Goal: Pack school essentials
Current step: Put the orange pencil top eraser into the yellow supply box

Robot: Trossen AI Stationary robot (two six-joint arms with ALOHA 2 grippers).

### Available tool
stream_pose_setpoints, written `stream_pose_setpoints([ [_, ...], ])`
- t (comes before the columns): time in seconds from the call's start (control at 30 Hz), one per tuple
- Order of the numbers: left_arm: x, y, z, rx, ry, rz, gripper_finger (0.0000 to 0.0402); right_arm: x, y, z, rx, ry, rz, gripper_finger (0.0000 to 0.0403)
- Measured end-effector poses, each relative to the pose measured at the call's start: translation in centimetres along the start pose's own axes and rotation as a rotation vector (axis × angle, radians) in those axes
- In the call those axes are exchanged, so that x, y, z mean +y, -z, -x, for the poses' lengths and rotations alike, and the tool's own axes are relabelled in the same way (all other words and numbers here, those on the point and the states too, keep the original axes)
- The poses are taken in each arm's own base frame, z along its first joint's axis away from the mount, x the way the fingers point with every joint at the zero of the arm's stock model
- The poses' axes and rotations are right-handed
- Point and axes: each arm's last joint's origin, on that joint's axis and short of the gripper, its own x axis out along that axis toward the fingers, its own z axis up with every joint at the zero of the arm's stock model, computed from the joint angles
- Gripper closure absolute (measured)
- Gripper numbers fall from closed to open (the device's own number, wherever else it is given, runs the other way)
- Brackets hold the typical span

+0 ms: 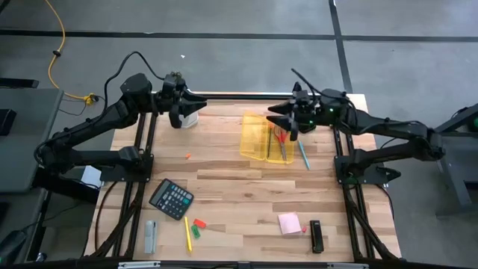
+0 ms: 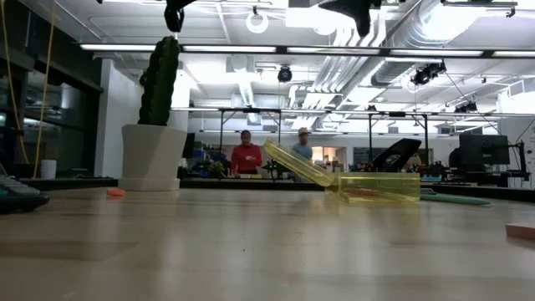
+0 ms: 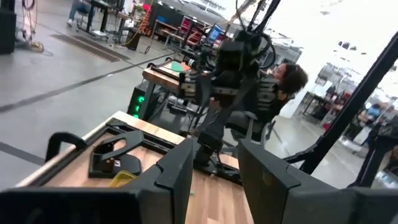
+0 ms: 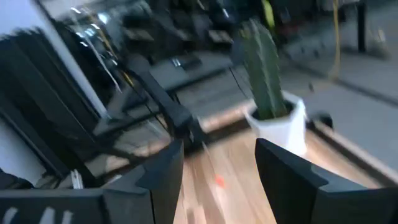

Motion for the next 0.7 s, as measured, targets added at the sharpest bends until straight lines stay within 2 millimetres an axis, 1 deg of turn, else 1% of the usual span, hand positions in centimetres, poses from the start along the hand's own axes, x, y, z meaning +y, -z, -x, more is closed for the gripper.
stream_pose_setpoints([
  [0.13, 0.0, 0.0, 0.0, 0.0, 0.0, -0.061, 0.0286, 0.6, -0.5, -0.1, -0.064, -0.037, 0.09, 0.021],
  [0.3, 0.0, 0.0, 0.0, 0.0, 0.0, -0.066, 0.0286, 0.8, -0.8, -0.1, -0.097, -0.049, 0.182, 0.021],
  [0.57, 0.0, 0.1, 0.0, 0.007, -0.001, -0.105, 0.0286, 0.8, -0.8, -0.1, -0.098, -0.053, 0.186, 0.021],
  [0.63, -0.1, 0.5, -0.1, 0.057, -0.008, -0.116, 0.0286, 0.8, -0.8, -0.1, -0.098, -0.053, 0.186, 0.021],
  [0.7, -0.4, 1.1, 0.0, 0.15, -0.04, -0.14, 0.0286, 0.8, -0.8, -0.1, -0.098, -0.053, 0.184, 0.021],
])
